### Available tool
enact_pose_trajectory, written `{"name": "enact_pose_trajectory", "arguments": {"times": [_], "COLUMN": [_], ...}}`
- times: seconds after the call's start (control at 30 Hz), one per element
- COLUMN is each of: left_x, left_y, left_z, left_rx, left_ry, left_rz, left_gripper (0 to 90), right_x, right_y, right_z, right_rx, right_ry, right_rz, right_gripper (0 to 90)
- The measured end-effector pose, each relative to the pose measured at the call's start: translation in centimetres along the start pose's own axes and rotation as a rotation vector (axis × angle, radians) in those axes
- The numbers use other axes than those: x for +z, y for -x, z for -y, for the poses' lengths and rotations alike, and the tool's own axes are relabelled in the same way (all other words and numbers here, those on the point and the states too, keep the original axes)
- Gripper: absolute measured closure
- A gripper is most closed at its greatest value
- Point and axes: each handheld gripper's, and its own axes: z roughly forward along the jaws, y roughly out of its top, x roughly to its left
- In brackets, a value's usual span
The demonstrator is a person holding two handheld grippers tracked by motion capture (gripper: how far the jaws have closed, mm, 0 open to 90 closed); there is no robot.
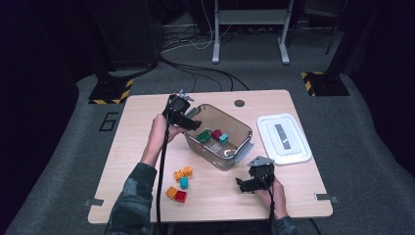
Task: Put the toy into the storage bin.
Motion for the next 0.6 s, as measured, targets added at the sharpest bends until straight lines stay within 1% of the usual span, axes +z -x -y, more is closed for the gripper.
{"name": "enact_pose_trajectory", "arguments": {"times": [0.07,0.13,0.2,0.23,0.27,0.33,0.4,0.47,0.53,0.57,0.6], "left_x": [-0.6,-1.1,-1.6,-1.8,-1.9,-2.2,-2.5,-2.9,-3.1,-3.3,-3.3], "left_y": [0.0,0.0,0.0,0.1,0.1,0.2,0.4,0.6,0.6,0.6,0.6], "left_z": [0.5,1.1,1.7,2.1,2.3,2.8,3.5,4.3,5.0,5.4,5.7], "left_rx": [0.002,-0.003,0.0,-0.003,-0.004,0.006,0.004,0.009,0.0,0.001,-0.005], "left_ry": [0.011,0.019,0.032,0.038,0.042,0.038,0.04,0.041,0.046,0.043,0.045], "left_rz": [-0.004,0.001,-0.005,-0.005,-0.009,-0.013,-0.014,-0.016,-0.02,-0.022,-0.023], "left_gripper": [17.4,15.3,14.3,14.0,13.7,12.8,11.4,9.0,8.2,7.9,7.3], "right_x": [0.0,0.0,0.0,0.0,0.0,0.0,0.0,0.0,0.0,0.0,0.0], "right_y": [0.0,0.0,-0.1,0.0,0.0,0.0,-0.1,0.0,-0.1,0.0,-0.1], "right_z": [0.0,0.0,0.0,0.0,0.0,0.0,0.0,0.0,0.0,0.0,0.0], "right_rx": [0.001,-0.001,0.011,0.0,0.007,-0.001,0.01,-0.002,0.012,0.0,0.012], "right_ry": [0.0,0.0,0.0,0.0,0.001,0.0,0.0,0.0,0.0,0.0,0.0], "right_rz": [-0.002,0.0,0.001,-0.002,-0.001,0.0,0.0,0.0,-0.001,-0.002,-0.001], "right_gripper": [0.0,0.0,0.0,0.0,0.0,0.0,0.0,0.0,0.0,0.0,0.0]}}
